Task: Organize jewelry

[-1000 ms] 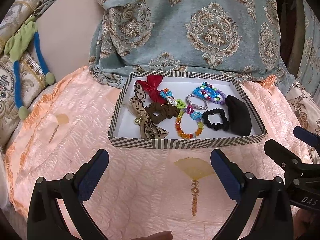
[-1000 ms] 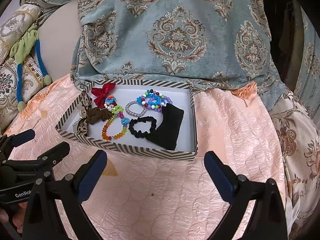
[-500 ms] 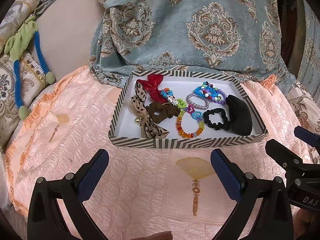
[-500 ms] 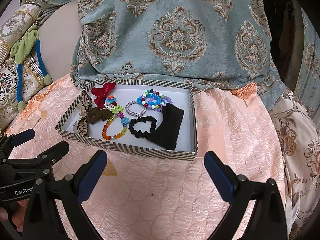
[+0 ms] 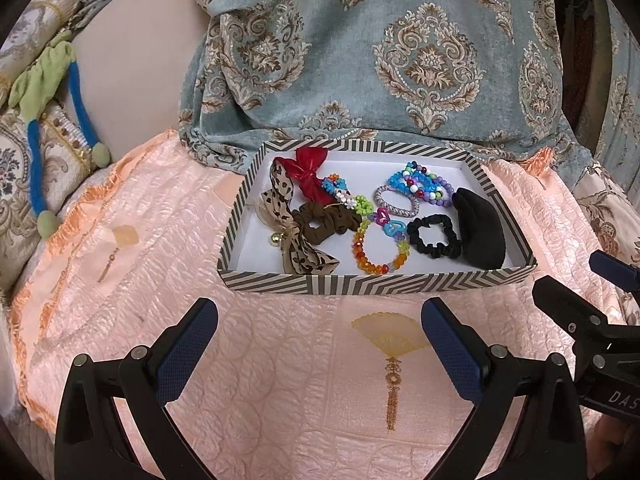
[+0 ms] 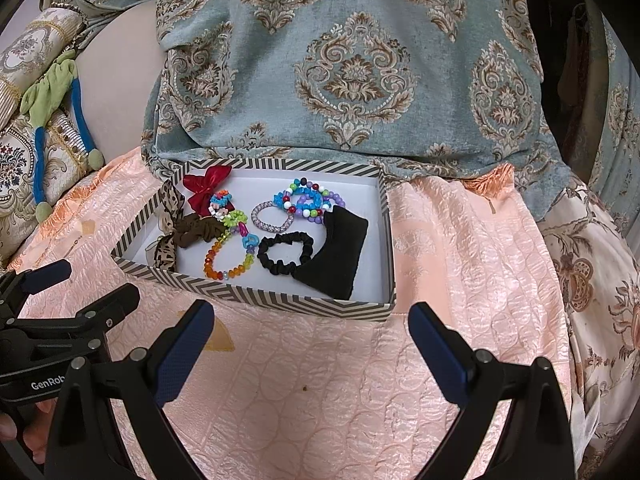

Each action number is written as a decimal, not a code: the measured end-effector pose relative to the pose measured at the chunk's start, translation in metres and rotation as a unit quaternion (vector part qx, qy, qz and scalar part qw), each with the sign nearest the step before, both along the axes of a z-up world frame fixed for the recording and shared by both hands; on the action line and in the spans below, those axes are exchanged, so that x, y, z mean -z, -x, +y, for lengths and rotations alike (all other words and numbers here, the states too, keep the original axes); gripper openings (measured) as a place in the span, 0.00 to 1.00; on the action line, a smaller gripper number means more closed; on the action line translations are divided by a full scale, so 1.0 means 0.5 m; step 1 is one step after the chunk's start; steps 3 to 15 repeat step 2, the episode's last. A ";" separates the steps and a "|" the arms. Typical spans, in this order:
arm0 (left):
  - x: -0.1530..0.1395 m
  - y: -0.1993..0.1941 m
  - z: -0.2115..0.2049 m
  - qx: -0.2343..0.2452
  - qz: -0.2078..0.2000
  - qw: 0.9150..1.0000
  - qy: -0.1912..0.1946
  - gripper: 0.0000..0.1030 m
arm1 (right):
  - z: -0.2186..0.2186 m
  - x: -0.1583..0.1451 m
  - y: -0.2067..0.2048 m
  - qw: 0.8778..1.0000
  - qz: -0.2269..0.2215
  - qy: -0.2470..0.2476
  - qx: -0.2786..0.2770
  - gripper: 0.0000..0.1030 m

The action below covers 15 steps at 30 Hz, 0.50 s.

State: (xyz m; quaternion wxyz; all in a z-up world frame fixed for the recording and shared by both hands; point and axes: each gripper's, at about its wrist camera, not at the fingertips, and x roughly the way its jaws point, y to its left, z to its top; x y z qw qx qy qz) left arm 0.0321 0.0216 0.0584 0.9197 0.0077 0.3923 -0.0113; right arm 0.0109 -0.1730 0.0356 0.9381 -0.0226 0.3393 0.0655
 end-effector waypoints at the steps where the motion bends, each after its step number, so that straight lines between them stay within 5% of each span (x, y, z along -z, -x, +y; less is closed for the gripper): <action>1: -0.001 0.001 -0.001 0.000 -0.002 1.000 -0.003 0.87 | 0.000 0.000 0.000 1.000 0.000 0.000 0.000 0.97; 15: -0.001 0.001 -0.001 0.001 -0.002 1.000 -0.002 0.87 | 0.000 0.000 0.000 1.000 0.000 0.000 0.000 0.97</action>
